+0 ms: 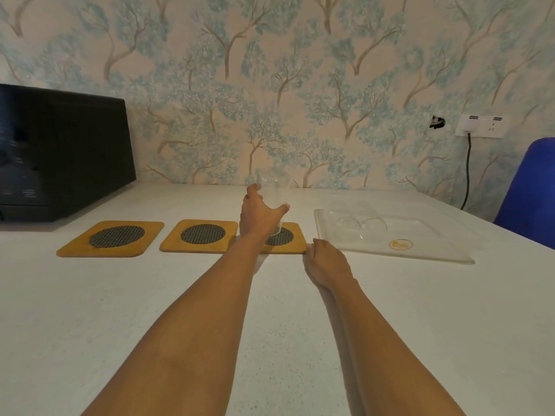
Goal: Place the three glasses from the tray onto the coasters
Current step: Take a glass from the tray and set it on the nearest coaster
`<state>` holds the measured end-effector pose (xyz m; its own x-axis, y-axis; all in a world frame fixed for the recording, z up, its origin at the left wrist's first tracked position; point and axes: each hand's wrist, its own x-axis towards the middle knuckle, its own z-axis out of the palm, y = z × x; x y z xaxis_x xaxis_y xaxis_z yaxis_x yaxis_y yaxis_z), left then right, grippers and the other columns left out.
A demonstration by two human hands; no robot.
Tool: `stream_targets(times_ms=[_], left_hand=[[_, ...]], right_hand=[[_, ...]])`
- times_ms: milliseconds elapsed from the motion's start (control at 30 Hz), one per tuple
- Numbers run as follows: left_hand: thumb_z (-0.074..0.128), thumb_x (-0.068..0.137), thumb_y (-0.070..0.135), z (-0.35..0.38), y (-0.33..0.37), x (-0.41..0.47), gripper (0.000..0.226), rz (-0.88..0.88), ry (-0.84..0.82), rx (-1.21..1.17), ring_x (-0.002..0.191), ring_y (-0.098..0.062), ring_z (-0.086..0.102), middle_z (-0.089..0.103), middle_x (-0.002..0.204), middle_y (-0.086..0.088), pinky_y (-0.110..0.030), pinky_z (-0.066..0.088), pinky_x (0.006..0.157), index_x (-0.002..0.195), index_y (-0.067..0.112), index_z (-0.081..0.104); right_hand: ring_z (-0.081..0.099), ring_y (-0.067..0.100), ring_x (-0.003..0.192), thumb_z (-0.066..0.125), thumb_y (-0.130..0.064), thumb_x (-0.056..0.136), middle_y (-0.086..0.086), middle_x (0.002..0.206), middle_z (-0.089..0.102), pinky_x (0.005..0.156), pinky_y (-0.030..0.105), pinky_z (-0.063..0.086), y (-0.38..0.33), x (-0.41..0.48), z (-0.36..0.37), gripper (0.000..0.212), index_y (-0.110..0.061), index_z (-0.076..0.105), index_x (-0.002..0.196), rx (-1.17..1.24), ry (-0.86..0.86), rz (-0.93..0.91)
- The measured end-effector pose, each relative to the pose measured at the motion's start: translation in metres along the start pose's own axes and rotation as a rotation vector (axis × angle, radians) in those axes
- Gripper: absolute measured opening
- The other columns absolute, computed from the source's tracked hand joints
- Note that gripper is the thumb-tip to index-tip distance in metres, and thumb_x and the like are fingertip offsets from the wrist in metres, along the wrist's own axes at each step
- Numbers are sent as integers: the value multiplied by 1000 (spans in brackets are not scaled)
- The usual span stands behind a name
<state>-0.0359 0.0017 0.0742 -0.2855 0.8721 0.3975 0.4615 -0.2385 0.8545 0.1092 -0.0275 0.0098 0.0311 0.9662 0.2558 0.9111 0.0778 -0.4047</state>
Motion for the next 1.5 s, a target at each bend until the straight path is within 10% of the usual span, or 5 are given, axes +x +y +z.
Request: stream_targets(times_ms=[1500], left_hand=[[71,76,32,49,-29,22,77,-135,-15,-9,123,-32,46,44,137,-15,-38,41,92,136,13,27]], right_hand=[[34,26,141,22,-35,102,10,149,41,118,43,25,5,5,8,51,-7,43,138,-131,-70,-1]])
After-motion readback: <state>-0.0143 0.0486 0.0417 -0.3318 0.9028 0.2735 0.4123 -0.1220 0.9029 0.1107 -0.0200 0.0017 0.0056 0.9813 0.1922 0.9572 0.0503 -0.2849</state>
